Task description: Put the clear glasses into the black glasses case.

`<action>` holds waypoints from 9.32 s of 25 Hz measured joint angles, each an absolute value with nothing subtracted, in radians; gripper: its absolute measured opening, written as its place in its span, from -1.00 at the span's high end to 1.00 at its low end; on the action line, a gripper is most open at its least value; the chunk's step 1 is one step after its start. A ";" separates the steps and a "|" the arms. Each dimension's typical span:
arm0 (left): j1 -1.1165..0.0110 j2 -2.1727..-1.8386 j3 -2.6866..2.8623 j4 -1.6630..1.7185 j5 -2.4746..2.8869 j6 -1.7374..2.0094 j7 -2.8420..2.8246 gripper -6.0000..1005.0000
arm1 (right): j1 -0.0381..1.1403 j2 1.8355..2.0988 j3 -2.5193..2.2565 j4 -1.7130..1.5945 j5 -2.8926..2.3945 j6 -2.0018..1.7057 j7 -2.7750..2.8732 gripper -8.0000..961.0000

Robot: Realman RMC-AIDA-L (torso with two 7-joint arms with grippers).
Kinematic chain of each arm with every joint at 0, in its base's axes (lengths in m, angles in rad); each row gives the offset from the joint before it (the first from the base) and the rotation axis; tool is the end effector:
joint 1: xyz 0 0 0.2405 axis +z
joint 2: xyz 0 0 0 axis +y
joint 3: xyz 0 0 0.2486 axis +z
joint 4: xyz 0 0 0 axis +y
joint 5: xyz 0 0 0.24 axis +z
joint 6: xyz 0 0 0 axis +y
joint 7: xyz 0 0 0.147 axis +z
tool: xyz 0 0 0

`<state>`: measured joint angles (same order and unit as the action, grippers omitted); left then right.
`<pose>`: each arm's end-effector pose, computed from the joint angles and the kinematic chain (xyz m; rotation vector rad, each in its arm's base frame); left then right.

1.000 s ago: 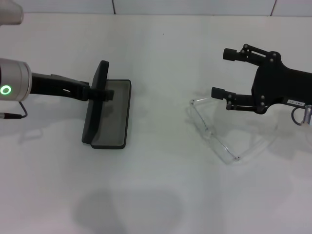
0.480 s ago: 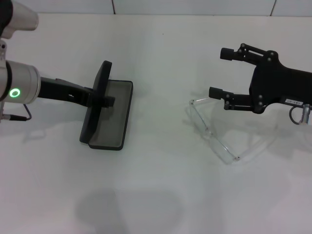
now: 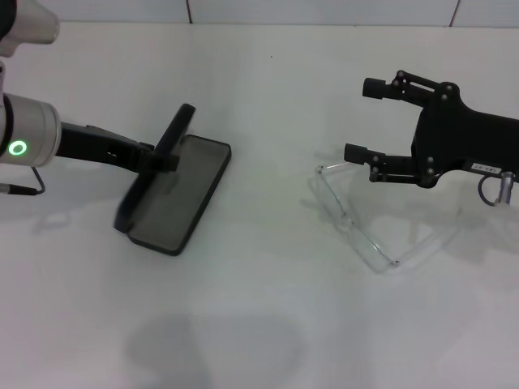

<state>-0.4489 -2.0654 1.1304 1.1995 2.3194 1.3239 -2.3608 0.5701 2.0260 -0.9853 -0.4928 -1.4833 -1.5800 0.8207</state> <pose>-0.2418 0.3887 0.0322 -2.4439 -1.1493 -0.0427 0.2230 0.3621 -0.0065 -2.5893 -0.1282 0.9888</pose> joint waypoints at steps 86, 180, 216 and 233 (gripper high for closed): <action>-0.457 -2.083 1.143 0.842 1.474 1.428 -1.324 -0.25 | 0.493 2.007 -1.136 -0.940 -1.761 -1.695 1.369 -0.70; -0.399 -2.079 1.140 0.689 1.318 1.554 -1.203 -0.26 | 0.529 2.024 -1.319 -1.361 -2.128 -1.563 1.784 0.74; -0.595 -2.061 1.129 0.579 1.394 1.692 -1.236 -0.25 | 0.478 2.026 -1.325 -0.921 -1.513 -1.517 0.738 0.75; -0.612 -2.042 1.116 0.588 1.419 1.638 -1.356 -0.25 | 0.454 2.026 -1.335 -0.922 -1.472 -1.526 0.640 0.75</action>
